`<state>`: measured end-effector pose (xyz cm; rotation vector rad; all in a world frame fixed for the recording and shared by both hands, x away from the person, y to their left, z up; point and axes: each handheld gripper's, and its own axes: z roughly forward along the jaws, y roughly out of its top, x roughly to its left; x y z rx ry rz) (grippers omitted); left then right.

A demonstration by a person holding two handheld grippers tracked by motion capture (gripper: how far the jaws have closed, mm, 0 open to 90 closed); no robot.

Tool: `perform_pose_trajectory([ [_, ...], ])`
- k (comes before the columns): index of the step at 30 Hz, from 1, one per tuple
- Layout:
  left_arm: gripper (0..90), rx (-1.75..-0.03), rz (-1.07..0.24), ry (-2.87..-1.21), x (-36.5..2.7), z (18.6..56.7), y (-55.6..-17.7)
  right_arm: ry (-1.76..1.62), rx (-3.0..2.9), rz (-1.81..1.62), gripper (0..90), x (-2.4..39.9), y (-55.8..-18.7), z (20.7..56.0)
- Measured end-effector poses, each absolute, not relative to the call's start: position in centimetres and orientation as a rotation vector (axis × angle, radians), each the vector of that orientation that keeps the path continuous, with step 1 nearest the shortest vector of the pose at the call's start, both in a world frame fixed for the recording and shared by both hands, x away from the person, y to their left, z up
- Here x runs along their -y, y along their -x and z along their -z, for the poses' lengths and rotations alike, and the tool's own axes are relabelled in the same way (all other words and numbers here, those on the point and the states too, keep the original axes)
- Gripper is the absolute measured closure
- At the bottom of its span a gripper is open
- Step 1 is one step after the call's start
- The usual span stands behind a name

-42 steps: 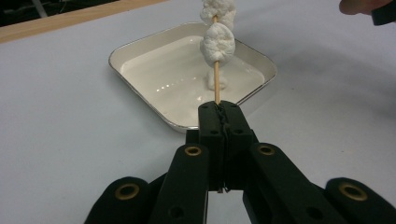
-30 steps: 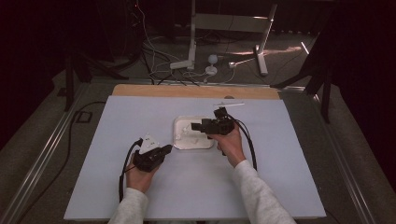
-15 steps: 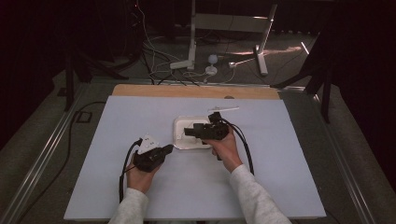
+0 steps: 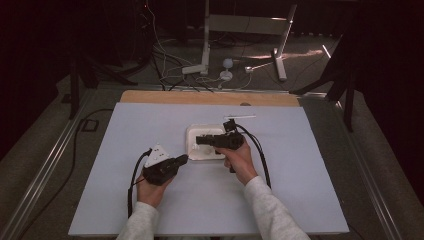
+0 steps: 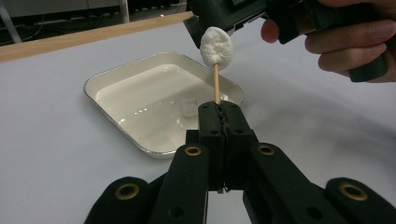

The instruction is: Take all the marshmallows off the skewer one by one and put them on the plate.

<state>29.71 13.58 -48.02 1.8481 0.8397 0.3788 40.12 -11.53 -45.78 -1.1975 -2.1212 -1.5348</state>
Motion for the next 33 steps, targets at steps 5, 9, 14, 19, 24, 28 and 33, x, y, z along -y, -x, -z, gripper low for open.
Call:
perform_pose_trajectory([
  [5, 90.0, -0.837, -0.377, -1.854, -13.5, 48.1, -29.7, 1.194, 2.098, 1.513, 74.9, 11.5, -40.0, 45.7],
  [9, 90.0, -0.824, -0.378, -1.849, -13.6, 48.1, -29.8, 1.221, 2.081, 1.527, 77.8, 11.7, -39.9, 45.2],
  [14, 90.0, -0.800, -0.394, -1.844, -13.7, 47.8, -29.7, 1.235, 2.062, 1.555, 79.5, 12.1, -40.1, 44.3],
  [19, 90.0, -0.849, -0.437, -1.908, -14.9, 48.4, -29.4, 1.482, 1.911, 1.742, 81.8, 17.0, -41.6, 42.4],
  [24, 90.0, -0.893, -0.435, -1.840, -15.9, 48.0, -29.8, 1.473, 2.139, 1.704, 81.2, 19.5, -41.5, 40.7],
  [28, 90.0, -0.896, -0.444, -1.852, -15.4, 48.0, -29.7, 1.450, 2.215, 1.679, 80.7, 19.5, -41.3, 40.6],
  [33, 90.0, -0.896, -0.440, -1.856, -15.3, 48.2, -29.9, 1.430, 2.252, 1.666, 80.3, 18.9, -41.4, 40.9],
])
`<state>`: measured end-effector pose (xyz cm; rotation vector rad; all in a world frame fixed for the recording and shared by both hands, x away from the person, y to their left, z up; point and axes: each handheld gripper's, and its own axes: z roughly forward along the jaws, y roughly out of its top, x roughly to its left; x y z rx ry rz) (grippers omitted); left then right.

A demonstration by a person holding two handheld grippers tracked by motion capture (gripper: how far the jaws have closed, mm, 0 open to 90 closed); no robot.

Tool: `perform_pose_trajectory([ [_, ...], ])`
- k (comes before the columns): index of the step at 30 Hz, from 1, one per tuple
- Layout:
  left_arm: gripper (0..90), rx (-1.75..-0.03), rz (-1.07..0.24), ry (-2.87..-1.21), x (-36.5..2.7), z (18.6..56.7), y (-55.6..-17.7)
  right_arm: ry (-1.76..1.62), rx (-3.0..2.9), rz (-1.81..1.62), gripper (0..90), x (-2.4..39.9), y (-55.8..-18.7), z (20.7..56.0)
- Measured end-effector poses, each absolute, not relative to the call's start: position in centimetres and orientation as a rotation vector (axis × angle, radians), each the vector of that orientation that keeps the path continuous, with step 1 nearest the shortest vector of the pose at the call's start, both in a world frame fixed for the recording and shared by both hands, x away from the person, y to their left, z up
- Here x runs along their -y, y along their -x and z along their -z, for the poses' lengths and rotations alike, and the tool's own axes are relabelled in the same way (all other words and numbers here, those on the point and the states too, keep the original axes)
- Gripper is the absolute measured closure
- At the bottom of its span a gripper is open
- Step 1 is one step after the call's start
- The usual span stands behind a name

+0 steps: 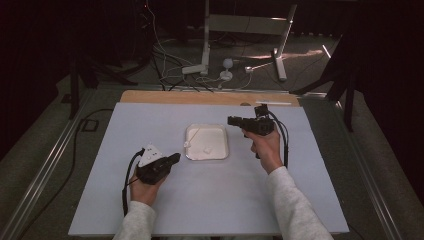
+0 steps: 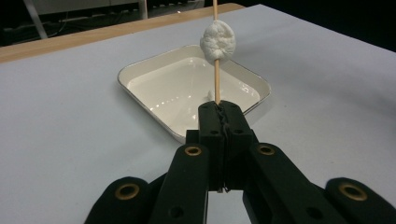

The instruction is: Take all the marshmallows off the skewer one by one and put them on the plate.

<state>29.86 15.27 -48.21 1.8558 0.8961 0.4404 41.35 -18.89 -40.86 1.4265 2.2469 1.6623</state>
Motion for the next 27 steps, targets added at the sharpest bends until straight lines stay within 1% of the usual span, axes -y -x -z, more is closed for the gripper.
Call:
perform_pose_trajectory([
  [14, 89.9, -0.905, -0.435, -1.836, -15.4, 48.1, -29.9, -1.391, -2.297, -1.539, 79.2, 16.3, -41.8, 42.6],
  [27, 89.9, -0.909, -0.433, -1.834, -15.5, 48.1, -29.9, -1.386, -2.325, -1.432, 78.0, 14.9, -42.0, 44.7],
])
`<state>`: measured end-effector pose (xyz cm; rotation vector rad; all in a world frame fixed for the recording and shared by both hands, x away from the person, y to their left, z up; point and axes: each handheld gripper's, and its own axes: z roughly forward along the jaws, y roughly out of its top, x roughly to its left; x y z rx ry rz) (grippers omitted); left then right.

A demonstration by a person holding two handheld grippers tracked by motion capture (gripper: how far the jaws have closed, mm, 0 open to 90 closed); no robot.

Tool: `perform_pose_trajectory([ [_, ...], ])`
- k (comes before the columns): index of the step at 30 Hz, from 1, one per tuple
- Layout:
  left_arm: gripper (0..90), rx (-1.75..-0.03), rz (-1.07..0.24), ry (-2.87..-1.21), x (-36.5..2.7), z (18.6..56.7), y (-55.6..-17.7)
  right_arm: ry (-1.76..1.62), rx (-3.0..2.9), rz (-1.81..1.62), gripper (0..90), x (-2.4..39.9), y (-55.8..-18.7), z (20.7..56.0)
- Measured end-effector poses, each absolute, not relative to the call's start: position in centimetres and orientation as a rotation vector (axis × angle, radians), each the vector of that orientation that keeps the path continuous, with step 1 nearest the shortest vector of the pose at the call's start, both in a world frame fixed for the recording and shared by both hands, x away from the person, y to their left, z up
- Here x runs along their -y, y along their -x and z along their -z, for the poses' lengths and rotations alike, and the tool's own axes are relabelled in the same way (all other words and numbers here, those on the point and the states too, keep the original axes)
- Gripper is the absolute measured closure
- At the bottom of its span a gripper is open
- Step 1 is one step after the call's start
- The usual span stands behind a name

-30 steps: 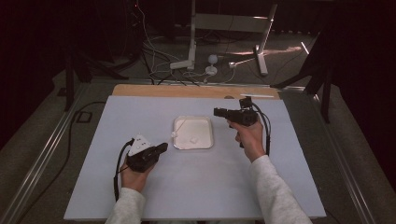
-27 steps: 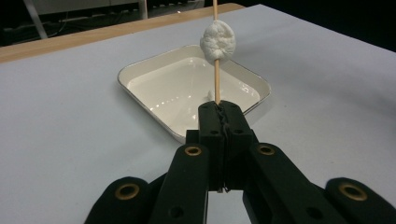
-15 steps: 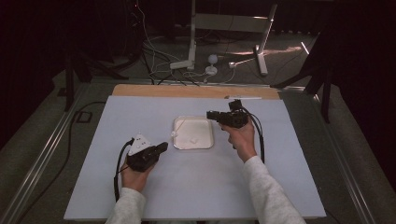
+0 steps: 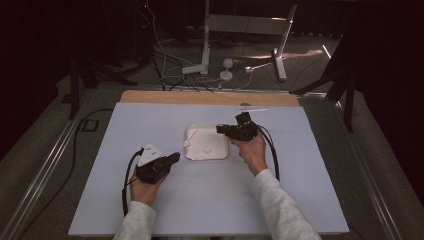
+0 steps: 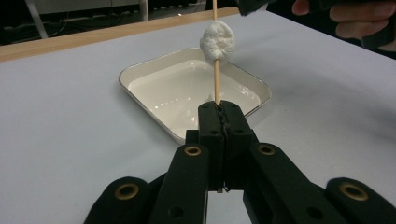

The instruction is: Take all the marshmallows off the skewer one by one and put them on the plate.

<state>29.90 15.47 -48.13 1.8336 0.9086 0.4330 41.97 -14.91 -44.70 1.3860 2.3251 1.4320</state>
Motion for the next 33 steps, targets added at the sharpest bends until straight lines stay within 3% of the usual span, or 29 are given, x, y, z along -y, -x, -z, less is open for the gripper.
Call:
perform_pose_trajectory([
  [8, 89.8, -0.910, -0.430, -1.829, -15.6, 48.1, -29.9, -1.400, -2.357, -1.361, 73.5, 14.1, -42.2, 46.3],
  [13, 89.8, -0.911, -0.430, -1.826, -15.6, 48.1, -29.9, -1.442, -2.345, -1.334, 41.9, 14.0, -42.5, 47.3],
  [19, 89.8, -0.913, -0.432, -1.821, -15.6, 48.1, -29.9, -1.435, -2.375, -1.359, 22.4, 14.0, -42.5, 47.5],
  [33, 89.7, -0.917, -0.431, -1.821, -15.6, 48.1, -29.9, -1.339, -2.443, -1.524, 15.1, 13.1, -40.8, 46.3],
])
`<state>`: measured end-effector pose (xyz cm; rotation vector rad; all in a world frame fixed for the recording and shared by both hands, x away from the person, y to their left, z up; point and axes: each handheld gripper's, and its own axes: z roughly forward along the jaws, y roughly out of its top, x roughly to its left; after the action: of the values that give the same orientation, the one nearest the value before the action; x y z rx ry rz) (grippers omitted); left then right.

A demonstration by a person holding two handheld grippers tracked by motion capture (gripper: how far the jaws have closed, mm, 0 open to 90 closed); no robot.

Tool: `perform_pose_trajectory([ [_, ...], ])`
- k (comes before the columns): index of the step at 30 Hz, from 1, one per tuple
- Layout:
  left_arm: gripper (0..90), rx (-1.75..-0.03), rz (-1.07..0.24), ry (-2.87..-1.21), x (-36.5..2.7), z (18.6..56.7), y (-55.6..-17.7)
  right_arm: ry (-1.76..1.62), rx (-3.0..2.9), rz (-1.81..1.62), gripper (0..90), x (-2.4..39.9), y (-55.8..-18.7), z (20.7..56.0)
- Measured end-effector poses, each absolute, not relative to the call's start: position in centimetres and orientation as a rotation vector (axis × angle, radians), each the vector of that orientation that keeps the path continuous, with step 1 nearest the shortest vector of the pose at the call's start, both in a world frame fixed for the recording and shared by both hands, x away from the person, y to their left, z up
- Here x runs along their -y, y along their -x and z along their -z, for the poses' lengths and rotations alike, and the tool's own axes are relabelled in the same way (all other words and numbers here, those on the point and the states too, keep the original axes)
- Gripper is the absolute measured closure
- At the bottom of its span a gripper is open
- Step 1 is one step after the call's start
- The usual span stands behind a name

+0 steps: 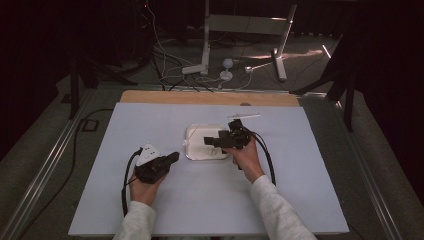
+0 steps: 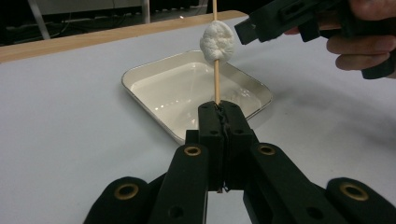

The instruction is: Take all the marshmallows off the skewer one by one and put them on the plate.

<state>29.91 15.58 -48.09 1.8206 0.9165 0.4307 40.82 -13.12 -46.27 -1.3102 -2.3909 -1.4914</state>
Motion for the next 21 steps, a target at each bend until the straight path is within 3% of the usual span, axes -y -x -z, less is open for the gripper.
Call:
perform_pose_trajectory([
  [14, 89.7, -0.907, -0.411, -1.807, -15.5, 48.1, -29.9, 1.150, 2.384, 1.513, 18.7, 10.9, -39.4, 45.7],
  [21, 89.7, -0.893, -0.401, -1.809, -15.3, 48.1, -29.9, 1.098, 2.371, 1.521, 33.7, 9.9, -39.1, 45.8],
])
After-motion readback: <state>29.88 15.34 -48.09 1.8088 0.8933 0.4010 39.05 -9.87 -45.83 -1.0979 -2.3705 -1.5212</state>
